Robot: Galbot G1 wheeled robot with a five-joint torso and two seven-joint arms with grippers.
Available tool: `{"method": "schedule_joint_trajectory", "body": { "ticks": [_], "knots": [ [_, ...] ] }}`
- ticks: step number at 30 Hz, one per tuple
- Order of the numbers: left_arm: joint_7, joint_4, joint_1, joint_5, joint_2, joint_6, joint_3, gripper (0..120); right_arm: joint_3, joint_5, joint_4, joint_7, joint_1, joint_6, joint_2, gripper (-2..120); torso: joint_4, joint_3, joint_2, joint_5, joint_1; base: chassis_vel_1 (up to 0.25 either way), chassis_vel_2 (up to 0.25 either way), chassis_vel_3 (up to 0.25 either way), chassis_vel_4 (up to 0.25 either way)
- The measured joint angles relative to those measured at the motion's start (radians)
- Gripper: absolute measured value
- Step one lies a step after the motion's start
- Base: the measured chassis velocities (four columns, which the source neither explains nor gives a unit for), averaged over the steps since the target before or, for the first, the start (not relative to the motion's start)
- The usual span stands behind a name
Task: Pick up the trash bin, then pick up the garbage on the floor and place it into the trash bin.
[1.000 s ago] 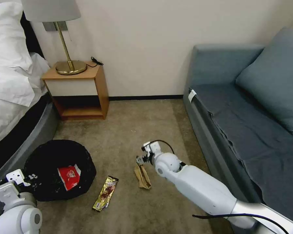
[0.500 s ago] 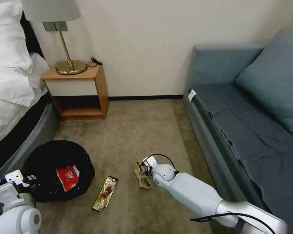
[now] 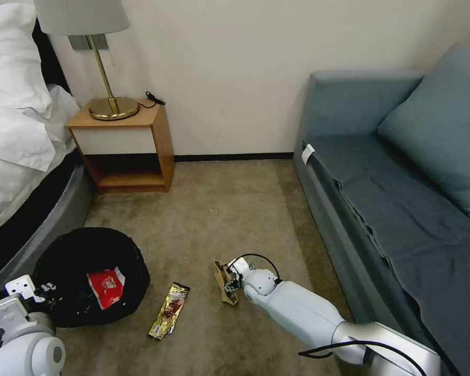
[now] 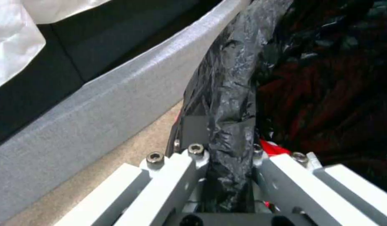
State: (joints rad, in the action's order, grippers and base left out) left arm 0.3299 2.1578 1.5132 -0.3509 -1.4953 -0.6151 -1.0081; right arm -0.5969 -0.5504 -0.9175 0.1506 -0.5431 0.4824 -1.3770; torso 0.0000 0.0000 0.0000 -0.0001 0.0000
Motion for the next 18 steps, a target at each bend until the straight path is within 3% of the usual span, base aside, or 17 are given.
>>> {"method": "schedule_joint_trajectory", "body": {
  "ticks": [7,13,18],
  "knots": [
    [0.000,0.000,0.000,0.002,-0.001,0.004,0.003,3,-0.002,0.008,0.002,-0.011,-0.012,-0.047,0.006,72,0.0000,0.000,0.000,0.0001,0.000,0.000,0.000,0.000,0.000],
    [0.000,0.000,0.001,0.002,-0.001,0.005,0.003,3,-0.002,0.010,-0.001,-0.013,-0.016,-0.063,0.012,57,0.0000,0.000,0.000,0.0001,0.000,0.000,0.000,0.000,0.000],
    [0.000,-0.003,0.001,0.005,-0.002,0.009,0.006,3,-0.001,0.012,-0.013,-0.023,-0.021,-0.087,0.021,32,0.0000,0.000,0.000,0.0001,0.000,0.000,0.000,0.000,0.000]
  ]
}}
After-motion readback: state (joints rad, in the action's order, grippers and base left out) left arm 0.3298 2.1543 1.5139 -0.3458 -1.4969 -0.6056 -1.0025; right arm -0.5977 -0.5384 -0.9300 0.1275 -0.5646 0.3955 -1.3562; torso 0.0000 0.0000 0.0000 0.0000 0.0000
